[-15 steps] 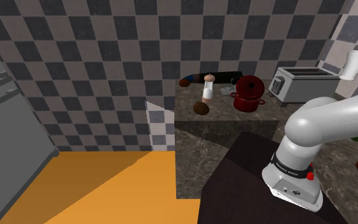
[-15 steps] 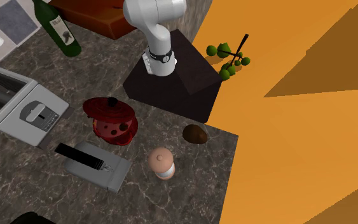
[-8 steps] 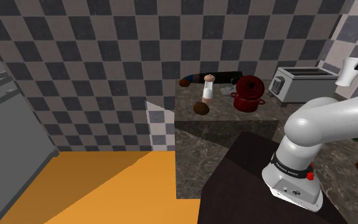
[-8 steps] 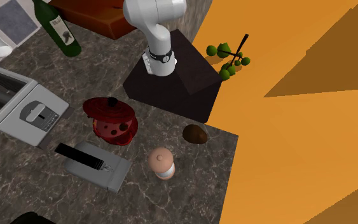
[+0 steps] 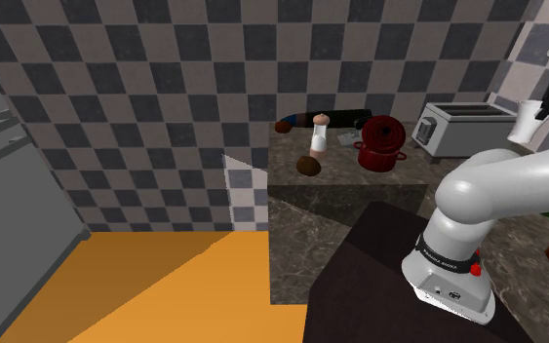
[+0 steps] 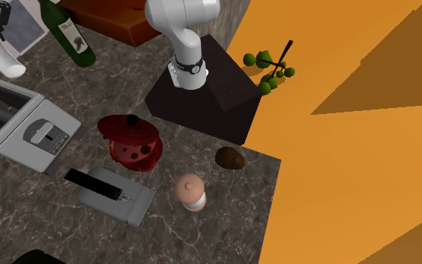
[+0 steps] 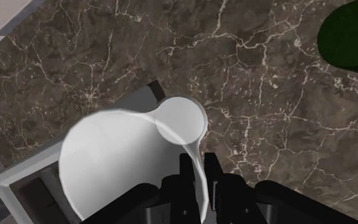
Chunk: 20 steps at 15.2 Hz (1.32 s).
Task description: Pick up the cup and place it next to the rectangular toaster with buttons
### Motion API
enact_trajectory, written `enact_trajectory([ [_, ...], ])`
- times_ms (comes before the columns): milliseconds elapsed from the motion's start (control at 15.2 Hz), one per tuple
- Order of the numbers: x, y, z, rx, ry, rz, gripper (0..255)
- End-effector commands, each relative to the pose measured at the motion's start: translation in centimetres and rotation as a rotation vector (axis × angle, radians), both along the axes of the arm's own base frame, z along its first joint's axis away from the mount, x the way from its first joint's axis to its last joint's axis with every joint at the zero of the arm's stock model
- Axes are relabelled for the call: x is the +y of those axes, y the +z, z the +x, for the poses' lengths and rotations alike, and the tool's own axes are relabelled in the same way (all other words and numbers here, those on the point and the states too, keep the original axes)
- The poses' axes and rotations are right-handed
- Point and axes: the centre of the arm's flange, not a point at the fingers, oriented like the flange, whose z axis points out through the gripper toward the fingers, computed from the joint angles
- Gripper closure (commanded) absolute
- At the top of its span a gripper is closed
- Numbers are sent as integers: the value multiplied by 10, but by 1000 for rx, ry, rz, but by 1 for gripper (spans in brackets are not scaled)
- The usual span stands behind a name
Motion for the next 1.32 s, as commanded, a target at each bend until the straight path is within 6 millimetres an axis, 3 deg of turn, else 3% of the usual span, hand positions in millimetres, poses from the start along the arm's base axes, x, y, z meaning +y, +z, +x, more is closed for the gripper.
enact_trajectory([
  [0, 1, -11, -1, 0, 0, -1, 255],
  [1254, 1, -111, -1, 0, 0, -1, 255],
])
